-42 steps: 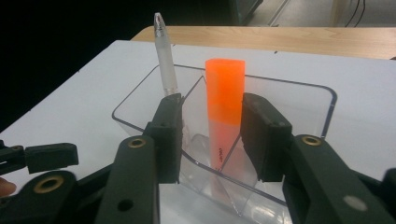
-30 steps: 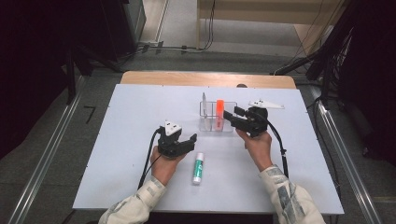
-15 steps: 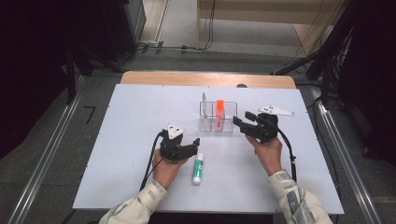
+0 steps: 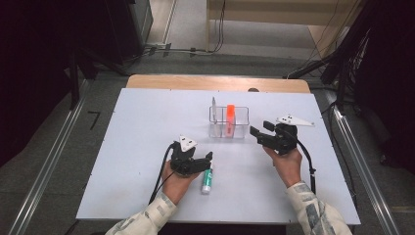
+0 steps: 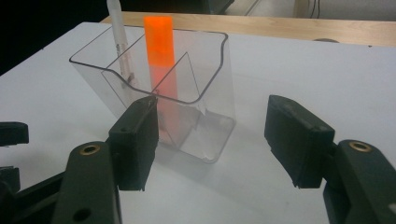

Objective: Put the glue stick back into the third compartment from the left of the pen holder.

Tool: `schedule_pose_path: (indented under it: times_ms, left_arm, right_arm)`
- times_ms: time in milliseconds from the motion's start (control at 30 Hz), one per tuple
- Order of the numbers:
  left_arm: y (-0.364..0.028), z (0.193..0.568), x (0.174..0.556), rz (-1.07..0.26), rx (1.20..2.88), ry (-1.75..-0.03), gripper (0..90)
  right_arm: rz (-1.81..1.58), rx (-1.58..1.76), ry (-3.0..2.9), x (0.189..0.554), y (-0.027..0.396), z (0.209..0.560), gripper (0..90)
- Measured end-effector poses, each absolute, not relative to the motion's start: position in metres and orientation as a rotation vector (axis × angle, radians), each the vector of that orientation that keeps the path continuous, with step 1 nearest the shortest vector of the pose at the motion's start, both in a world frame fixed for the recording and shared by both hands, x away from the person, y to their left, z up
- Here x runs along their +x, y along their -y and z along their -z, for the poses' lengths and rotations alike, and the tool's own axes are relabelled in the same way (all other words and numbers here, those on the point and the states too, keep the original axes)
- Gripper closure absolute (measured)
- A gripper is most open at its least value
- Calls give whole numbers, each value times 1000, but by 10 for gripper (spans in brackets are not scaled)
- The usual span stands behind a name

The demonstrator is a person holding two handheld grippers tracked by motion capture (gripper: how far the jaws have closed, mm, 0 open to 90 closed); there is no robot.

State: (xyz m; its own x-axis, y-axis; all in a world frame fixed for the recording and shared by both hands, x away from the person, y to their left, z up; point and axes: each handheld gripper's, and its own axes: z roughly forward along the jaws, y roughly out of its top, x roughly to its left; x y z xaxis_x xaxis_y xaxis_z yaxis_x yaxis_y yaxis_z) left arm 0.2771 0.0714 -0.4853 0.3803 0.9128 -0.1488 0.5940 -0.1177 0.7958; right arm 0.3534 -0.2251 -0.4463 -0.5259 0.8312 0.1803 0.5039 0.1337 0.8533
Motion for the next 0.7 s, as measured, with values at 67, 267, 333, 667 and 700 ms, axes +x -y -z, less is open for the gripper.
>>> schedule_pose_path:
  times_ms: [67, 267, 333, 667, 700]
  left_arm:
    - [-70, 486, 275, -484, 1820, -1310, 228]
    - [-62, 490, 265, -470, 1866, -1292, 229]
    - [-57, 494, 263, -464, 1886, -1284, 229]
    - [-52, 501, 264, -450, 1925, -1286, 280]
    - [-51, 501, 264, -446, 1929, -1286, 281]
  right_arm:
    - [-1348, 1295, -2084, 353, 226, 447, 337]
    - [-1347, 1292, -2093, 351, 226, 447, 337]
    - [-1346, 1295, -2091, 351, 226, 447, 337]
    - [-1347, 1299, -2095, 352, 227, 448, 338]
    - [-1347, 1300, -2095, 352, 226, 448, 339]
